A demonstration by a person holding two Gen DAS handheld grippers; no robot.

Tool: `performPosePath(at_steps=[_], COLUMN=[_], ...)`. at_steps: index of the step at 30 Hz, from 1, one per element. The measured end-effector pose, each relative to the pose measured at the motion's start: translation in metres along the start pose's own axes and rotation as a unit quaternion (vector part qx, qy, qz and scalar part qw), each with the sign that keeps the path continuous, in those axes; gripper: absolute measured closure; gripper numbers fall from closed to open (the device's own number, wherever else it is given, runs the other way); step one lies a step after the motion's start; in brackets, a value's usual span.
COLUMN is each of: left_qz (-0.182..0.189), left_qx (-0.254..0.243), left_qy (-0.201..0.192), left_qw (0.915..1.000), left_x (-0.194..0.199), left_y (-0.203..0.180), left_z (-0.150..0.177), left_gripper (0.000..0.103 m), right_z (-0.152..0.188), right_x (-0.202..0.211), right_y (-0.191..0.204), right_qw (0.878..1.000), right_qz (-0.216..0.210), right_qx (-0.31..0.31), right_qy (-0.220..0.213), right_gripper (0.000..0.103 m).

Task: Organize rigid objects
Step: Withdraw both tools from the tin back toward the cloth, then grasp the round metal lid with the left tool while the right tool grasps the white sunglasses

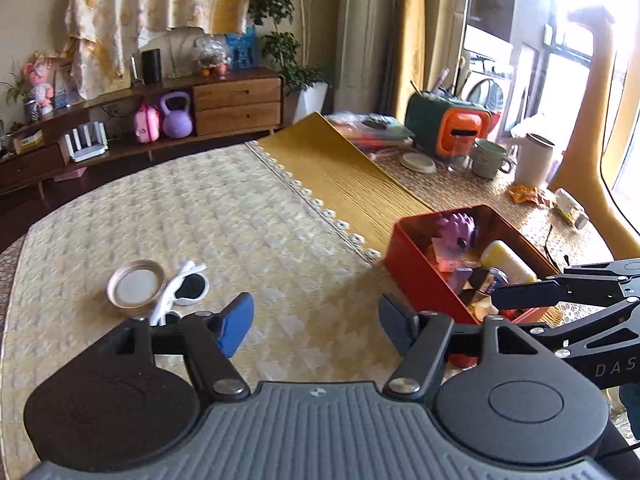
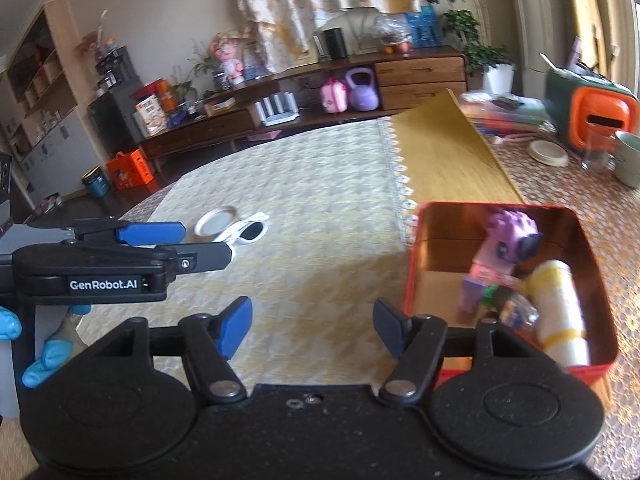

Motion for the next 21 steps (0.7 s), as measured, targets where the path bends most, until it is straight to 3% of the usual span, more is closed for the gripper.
performPosePath(at_steps=[13,21], left_qz=[-0.037,-0.054], left_qx=[0.046,0.068], left_qy=[0.003,0.008], left_qw=[0.9982,0.9962], left_x=[0.014,0.007], left_y=[0.068,0.106], left_z=[0.02,0.028], left_gripper=[0.031,0.029], right_z=[-0.013,-0.021], right_x=[-0.022,-0.045], right_y=[0.044,0.062], right_qw=[0.998,0.997], right_qz=[-0.034,-0.04], right_qx=[0.045,0.067], right_qy=[-0.008,0.008], right_gripper=[0.005,0.002])
Point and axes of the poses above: each gripper's, at about its wrist camera, not at the fingertips, and x roughly against the way its jaws point, y to its left, z to its underside, the point moved 4 cm from there along -x, roughly the way its jaws point
